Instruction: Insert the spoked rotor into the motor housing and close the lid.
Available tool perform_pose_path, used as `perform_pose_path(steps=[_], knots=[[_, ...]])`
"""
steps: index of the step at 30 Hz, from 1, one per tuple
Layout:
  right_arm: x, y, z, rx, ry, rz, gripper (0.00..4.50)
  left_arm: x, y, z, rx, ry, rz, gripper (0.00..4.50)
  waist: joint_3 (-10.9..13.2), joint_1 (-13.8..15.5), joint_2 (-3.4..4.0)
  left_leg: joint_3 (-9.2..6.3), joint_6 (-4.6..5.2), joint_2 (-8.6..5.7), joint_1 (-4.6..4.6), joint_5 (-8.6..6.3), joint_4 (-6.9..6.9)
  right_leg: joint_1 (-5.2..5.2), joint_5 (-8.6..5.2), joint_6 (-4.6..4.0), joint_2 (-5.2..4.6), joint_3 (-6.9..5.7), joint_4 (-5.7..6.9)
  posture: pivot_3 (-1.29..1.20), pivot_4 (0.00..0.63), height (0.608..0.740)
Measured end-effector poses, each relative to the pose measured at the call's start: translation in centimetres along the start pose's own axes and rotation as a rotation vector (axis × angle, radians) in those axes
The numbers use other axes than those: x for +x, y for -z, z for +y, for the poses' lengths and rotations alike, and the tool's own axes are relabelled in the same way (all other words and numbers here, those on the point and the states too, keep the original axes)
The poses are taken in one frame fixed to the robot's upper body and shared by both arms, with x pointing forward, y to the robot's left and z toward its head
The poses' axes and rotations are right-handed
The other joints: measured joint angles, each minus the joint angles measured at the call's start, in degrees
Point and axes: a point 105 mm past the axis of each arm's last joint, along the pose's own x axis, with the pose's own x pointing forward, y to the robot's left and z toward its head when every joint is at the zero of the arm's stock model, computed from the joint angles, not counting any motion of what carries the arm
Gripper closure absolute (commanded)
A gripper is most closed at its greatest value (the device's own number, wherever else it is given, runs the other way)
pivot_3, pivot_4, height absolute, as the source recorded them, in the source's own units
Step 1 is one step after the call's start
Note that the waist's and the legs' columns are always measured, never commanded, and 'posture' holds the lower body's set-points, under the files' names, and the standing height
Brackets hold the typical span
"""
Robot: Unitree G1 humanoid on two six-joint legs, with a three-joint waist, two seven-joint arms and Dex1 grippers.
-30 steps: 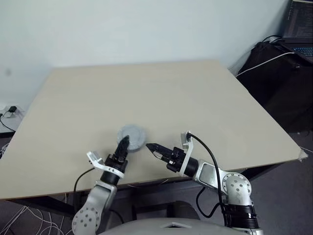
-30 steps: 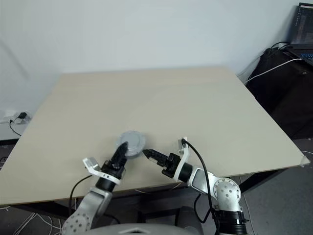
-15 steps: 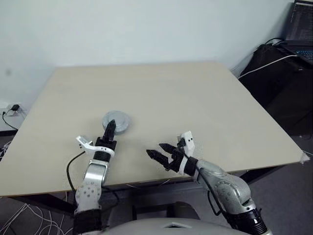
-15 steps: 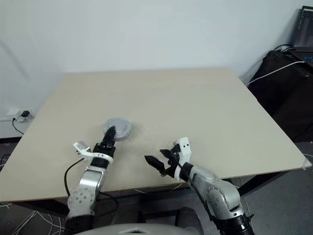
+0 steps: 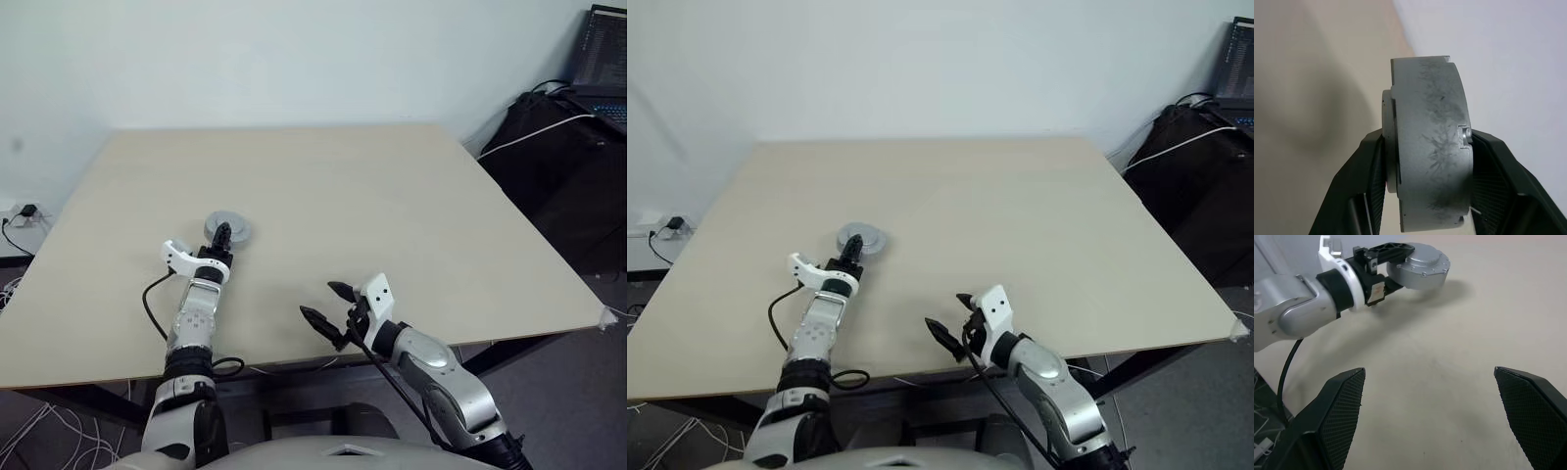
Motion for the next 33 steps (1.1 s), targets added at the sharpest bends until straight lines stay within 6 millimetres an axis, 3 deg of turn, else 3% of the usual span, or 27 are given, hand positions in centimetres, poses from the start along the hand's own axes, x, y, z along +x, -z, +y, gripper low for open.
perform_pose_path(steps=[8, 14, 18, 25, 33], knots=[[-0.1, 0.4, -0.5, 0.01, 0.029, 0.01, 0.0, 2.2, -1.3, -0.1, -0.048, -0.047, -0.034, 2.39, 0.03, -0.05, -0.06, 0.02, 0.0, -0.01, -0.01, 0.0, 0.01, 0.02, 0.0, 0.0, 0.01, 0.0, 0.0, 0.0, 0.0, 0.74], [-0.1, 0.5, -0.7, 0.004, 0.044, 0.018, 0.0, 2.5, 0.2, 1.6, 0.008, -0.18, 0.031, 2.39, 0.04, -0.08, -0.08, 0.01, 0.0, -0.01, 0.0, 0.0, 0.01, 0.03, 0.0, 0.01, 0.01, 0.01, 0.01, 0.0, 0.0, 0.74], [0.0, 0.7, -0.6, 0.013, 0.045, 0.031, 0.0, 2.6, 0.2, 1.6, 0.022, -0.201, 0.035, 2.39, 0.02, -0.1, -0.1, 0.0, -0.01, 0.01, 0.13, 0.0, 0.03, 0.1, 0.0, 0.01, 0.01, 0.01, 0.05, 0.0, 0.0, 0.74], [0.1, 1.0, -0.5, 0.025, 0.043, 0.046, 0.0, 1.6, 0.4, 2.6, 0.006, -0.237, 0.034, 0.08, -0.12, -0.22, -0.06, -0.07, -0.02, 0.06, 0.3, -0.01, 0.04, 0.08, 0.02, -0.02, -0.01, 0.06, 0.08, 0.0, 0.0, 0.74], [0.2, 1.1, -0.5, 0.024, 0.044, 0.062, 0.0, -1.4, -1.1, 3.7, 0.011, -0.276, -0.01, 0.01, -0.24, -1.39, -0.1, 0.14, -0.12, 0.15, 0.49, -0.07, 0.07, -0.02, -0.15, -0.26, 0.0, 0.27, 0.65, 0.0, 0.0, 0.74]])
